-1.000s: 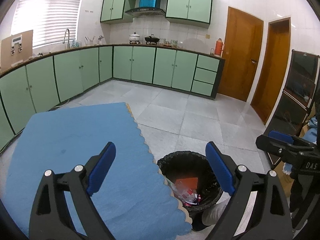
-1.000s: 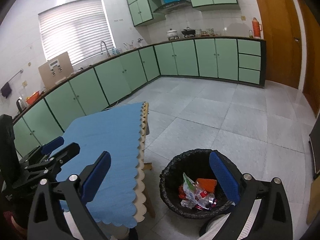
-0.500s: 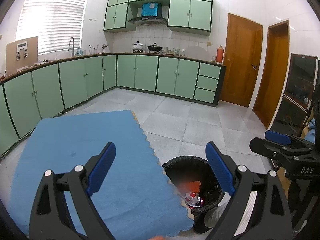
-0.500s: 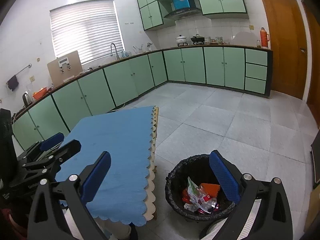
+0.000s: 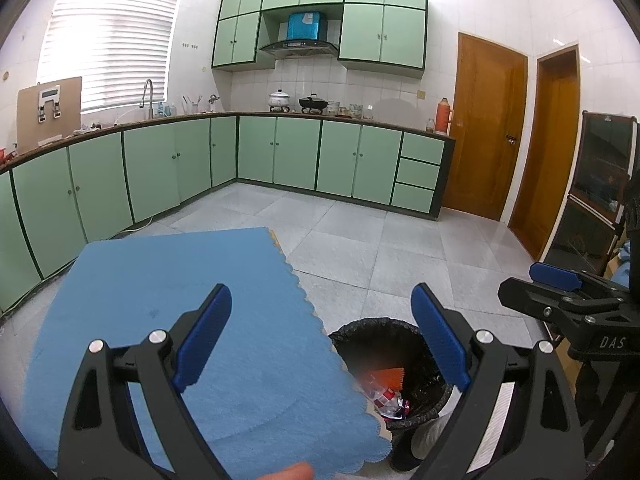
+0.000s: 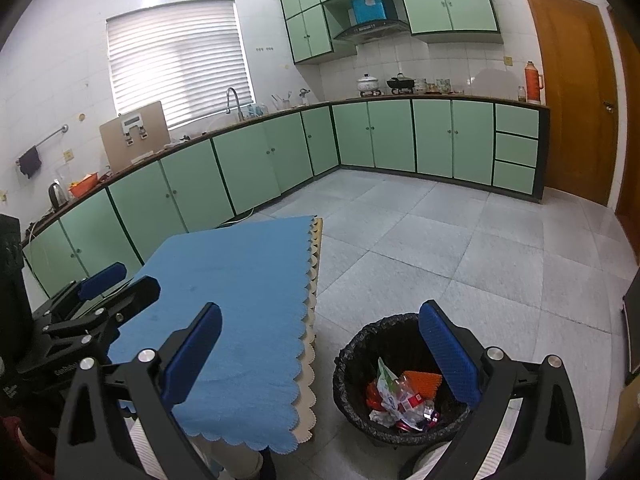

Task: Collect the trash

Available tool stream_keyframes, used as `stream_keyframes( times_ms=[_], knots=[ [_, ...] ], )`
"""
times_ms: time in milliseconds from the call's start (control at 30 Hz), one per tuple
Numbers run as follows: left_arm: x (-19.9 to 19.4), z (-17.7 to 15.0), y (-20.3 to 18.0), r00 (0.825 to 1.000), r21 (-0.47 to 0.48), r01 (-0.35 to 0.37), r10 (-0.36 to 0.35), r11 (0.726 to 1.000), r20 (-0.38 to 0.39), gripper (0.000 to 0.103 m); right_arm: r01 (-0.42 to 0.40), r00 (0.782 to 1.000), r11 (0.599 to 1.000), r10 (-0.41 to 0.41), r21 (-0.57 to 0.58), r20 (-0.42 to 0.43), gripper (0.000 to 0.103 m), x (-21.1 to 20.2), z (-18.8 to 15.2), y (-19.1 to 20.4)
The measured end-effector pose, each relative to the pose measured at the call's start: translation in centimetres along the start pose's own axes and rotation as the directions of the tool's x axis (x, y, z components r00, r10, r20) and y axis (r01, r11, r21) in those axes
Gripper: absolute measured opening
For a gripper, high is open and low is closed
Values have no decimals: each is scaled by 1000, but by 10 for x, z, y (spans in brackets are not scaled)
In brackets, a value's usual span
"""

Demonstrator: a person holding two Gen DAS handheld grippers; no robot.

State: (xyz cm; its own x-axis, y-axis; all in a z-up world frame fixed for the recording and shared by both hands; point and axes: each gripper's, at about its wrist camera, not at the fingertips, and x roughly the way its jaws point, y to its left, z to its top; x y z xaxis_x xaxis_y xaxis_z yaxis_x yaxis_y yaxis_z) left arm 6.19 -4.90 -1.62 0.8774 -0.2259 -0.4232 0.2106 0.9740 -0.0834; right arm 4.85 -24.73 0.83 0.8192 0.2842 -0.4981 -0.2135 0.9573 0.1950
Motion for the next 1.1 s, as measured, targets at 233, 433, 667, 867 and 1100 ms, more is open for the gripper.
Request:
stream_keyframes(
  times_ms=[233, 433, 667, 867, 1100],
  knots=[
    [1, 1, -1, 1000, 2, -2, 2, 1000, 2, 88, -5, 1000, 1000, 5, -1, 1, 97, 1, 2, 1],
    [0, 1, 0, 1000, 0, -4, 4, 1000, 4, 88, -8, 1000, 1000, 8, -5, 2, 97, 1, 2, 2],
    [-1, 0, 0, 1000, -2, -5, 5, 1000, 5, 88, -9, 1000, 1000, 9, -4, 3, 97, 1, 2, 2],
    [-1, 1, -1, 1000, -1, -5, 5, 1000, 4, 88, -9, 1000, 1000, 9, -4, 2, 97, 2, 2, 2],
    [-1, 0, 0, 1000, 0, -8, 8, 1000, 5, 88, -9, 1000, 1000, 9, -4, 2, 97, 2, 2, 3]
  ],
)
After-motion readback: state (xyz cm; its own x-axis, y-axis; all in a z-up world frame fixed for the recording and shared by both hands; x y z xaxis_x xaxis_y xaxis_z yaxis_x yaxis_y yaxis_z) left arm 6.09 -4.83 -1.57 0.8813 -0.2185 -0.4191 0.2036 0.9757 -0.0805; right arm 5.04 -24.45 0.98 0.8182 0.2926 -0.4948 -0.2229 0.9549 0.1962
